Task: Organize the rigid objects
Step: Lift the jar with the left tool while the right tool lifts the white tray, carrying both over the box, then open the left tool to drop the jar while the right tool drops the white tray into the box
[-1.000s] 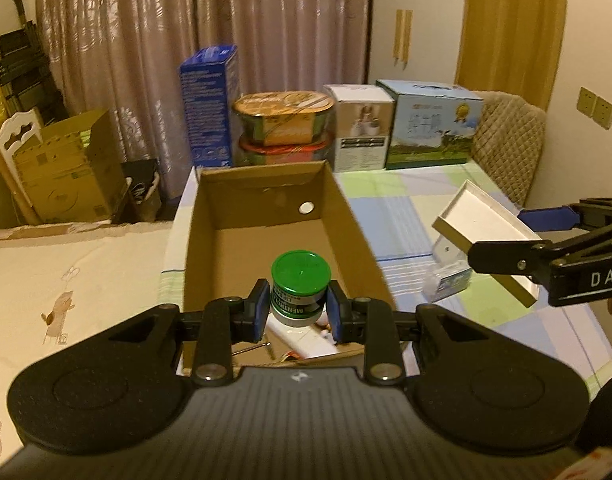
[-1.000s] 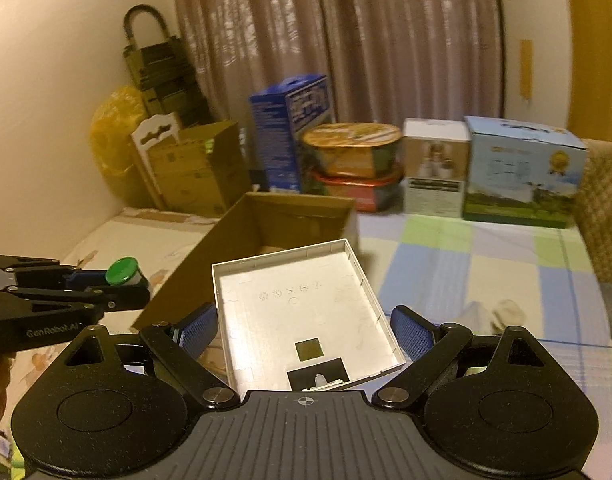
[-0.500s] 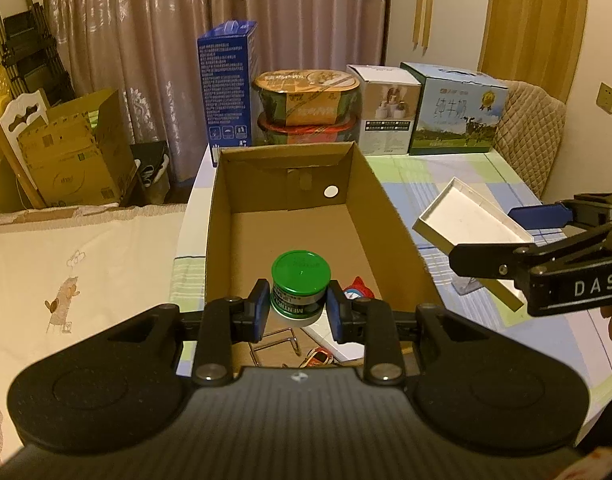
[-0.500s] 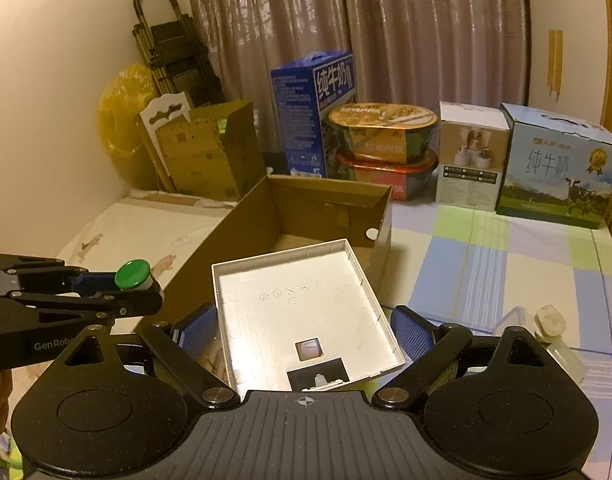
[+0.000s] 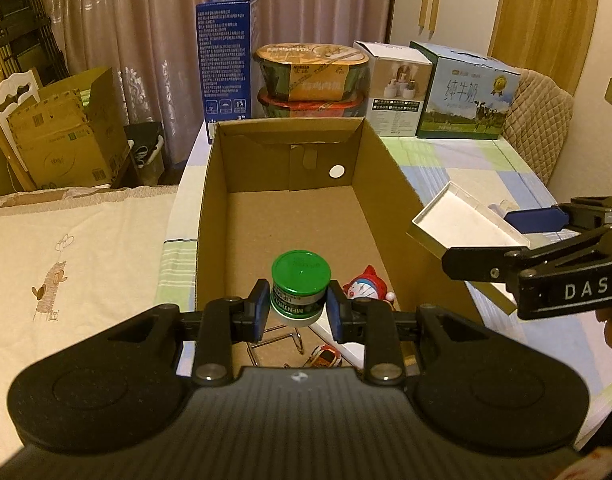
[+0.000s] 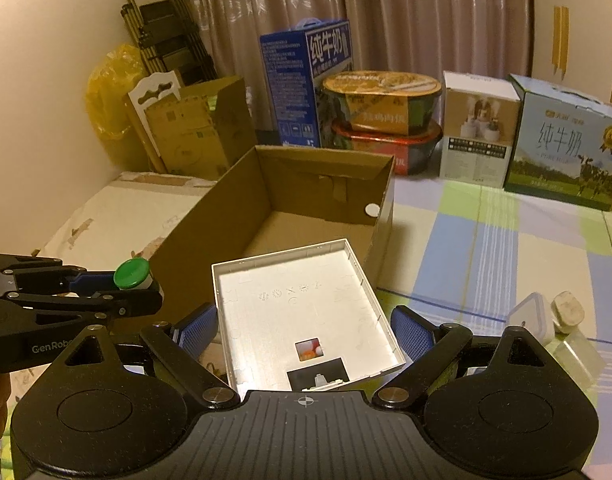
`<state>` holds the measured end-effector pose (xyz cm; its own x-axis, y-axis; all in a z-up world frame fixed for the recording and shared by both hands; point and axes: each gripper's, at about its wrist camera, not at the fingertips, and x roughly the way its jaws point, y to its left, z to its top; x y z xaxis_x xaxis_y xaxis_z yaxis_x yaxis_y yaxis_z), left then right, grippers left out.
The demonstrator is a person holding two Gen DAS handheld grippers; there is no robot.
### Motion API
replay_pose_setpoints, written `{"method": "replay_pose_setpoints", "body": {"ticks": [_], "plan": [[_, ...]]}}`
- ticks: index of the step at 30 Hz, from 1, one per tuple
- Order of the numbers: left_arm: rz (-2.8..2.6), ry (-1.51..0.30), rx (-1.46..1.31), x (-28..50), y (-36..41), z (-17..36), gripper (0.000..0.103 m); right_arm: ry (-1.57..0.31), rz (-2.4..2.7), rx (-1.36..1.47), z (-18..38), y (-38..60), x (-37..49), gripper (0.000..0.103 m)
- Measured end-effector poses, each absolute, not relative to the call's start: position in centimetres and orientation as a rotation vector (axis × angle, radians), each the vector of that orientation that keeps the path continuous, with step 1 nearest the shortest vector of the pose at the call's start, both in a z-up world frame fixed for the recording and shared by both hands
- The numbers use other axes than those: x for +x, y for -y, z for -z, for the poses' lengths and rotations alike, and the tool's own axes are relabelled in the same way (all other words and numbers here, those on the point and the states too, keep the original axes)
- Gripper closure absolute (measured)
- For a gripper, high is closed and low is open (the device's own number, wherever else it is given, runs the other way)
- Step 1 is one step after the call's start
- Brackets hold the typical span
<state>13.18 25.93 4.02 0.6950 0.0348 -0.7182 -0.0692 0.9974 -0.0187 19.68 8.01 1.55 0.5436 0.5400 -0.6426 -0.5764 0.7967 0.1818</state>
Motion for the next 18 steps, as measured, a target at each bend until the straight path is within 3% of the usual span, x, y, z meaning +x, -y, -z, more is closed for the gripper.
{"method": "replay_pose_setpoints", "body": {"ticks": [18], "plan": [[-0.064, -0.81, -0.055, 14.7, -26.5, -2.8, 0.078, -0.767, -0.654, -0.03, -0.5, -8.4, 20.5, 0.013]]}}
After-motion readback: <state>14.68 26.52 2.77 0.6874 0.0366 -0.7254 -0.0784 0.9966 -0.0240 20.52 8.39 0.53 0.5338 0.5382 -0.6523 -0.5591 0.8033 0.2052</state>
